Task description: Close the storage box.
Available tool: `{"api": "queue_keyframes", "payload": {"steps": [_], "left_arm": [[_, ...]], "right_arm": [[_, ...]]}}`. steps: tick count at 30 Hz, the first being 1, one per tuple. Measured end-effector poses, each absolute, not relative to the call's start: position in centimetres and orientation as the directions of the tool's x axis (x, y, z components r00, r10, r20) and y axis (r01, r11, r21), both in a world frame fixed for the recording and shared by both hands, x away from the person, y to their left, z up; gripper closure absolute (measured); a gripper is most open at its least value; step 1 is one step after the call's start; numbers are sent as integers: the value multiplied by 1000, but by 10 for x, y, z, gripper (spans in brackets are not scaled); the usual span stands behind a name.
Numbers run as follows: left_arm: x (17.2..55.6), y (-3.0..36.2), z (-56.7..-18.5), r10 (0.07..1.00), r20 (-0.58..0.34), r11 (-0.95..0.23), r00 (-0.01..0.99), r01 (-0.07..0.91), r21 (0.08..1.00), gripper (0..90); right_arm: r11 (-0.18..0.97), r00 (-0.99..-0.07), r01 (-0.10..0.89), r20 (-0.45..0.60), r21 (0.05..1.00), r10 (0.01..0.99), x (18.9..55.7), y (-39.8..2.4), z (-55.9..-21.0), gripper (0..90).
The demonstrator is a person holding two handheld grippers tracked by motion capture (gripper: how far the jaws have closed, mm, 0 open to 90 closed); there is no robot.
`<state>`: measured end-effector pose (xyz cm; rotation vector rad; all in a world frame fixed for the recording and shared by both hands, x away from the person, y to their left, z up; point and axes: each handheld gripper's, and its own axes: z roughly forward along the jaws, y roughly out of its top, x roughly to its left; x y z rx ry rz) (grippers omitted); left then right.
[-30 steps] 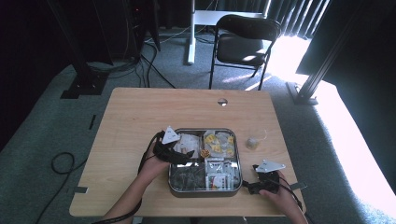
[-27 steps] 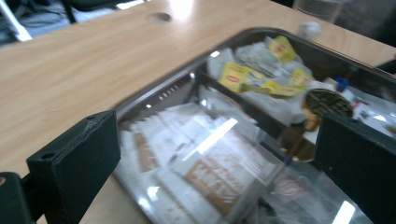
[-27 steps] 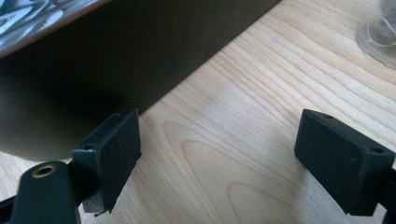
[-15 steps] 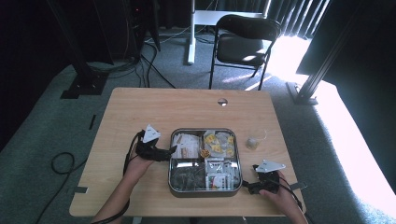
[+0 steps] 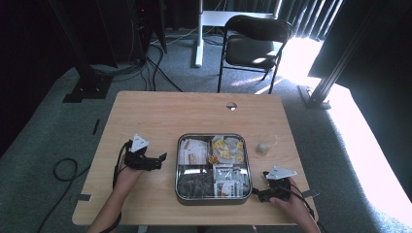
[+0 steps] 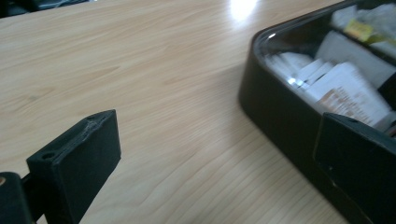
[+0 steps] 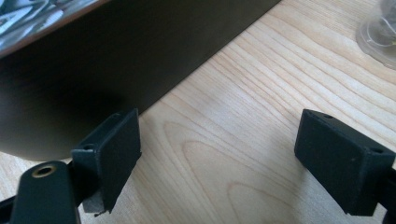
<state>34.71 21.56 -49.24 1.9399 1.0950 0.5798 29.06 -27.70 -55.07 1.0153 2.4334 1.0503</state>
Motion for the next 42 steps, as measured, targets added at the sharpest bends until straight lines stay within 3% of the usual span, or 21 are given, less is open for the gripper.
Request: {"api": "queue_keyframes", "payload": {"steps": [27, 42], "left_arm": [[301, 274, -517, 932, 9, -227, 361, 566, 792, 11], [290, 286, -531, 956, 35, -216, 293, 617, 757, 11]], "right_arm": [[482, -704, 489, 2, 727, 710, 291, -277, -551, 140], [481, -703, 490, 4, 728, 711, 291, -277, -551, 140]]}}
